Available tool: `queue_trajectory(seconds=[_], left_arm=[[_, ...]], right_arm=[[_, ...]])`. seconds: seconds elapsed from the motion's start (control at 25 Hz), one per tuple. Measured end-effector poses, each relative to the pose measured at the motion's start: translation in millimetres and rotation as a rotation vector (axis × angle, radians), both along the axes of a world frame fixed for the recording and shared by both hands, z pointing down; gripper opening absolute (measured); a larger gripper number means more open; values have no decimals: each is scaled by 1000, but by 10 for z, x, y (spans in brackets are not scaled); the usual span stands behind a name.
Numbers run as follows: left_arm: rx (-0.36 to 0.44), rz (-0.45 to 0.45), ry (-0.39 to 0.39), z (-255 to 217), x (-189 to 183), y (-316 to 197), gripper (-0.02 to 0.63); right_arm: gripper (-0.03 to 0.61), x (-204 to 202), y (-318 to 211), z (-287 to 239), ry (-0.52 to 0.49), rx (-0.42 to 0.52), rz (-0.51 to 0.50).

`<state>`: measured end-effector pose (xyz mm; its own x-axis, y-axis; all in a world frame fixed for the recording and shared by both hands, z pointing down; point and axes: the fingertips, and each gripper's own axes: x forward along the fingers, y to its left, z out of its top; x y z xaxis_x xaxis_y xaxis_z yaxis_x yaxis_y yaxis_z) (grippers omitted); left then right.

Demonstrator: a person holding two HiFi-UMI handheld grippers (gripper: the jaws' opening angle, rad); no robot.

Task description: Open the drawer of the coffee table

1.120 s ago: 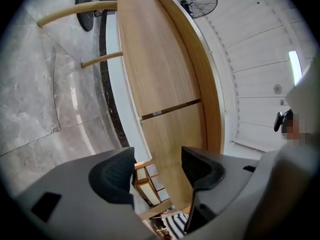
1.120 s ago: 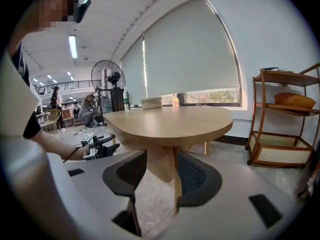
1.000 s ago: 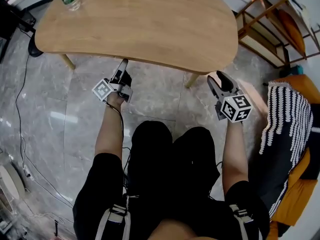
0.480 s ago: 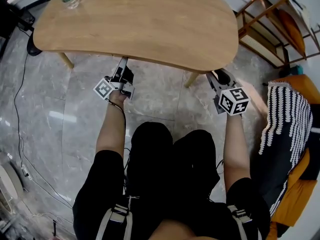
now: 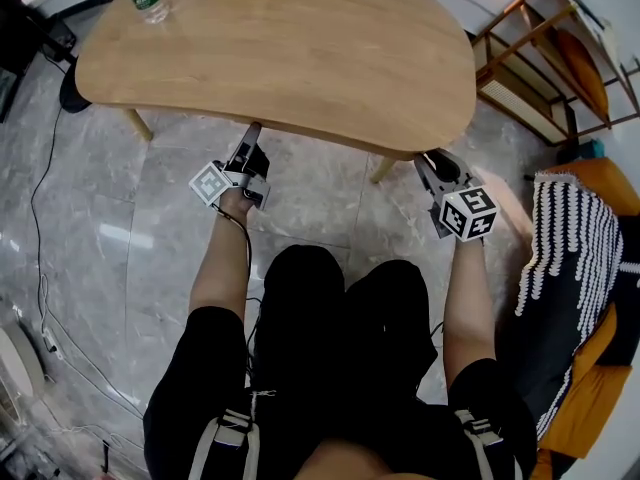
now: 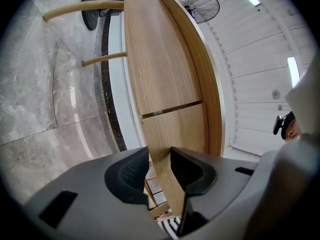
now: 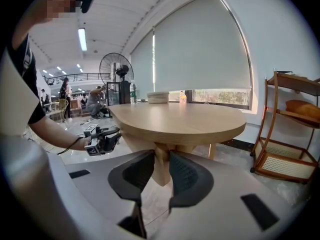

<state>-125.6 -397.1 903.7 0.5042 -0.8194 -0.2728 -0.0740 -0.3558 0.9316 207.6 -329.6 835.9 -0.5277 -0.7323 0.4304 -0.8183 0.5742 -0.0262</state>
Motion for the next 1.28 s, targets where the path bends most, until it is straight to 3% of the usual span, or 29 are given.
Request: queue_trajectory(seconds=[0.56,1.0,1.28], left_arm=[[-17,40,-1,18,-43,166,138],[12,64,-18,41,-47,140,138],[7,67,-20,77,-64,134,135]], right_arm=[[81,-21,189,-15,49,-30,-91],[115,-107,124,38,123,-45,-268],[103,-119,123,55,188,-40,-306]])
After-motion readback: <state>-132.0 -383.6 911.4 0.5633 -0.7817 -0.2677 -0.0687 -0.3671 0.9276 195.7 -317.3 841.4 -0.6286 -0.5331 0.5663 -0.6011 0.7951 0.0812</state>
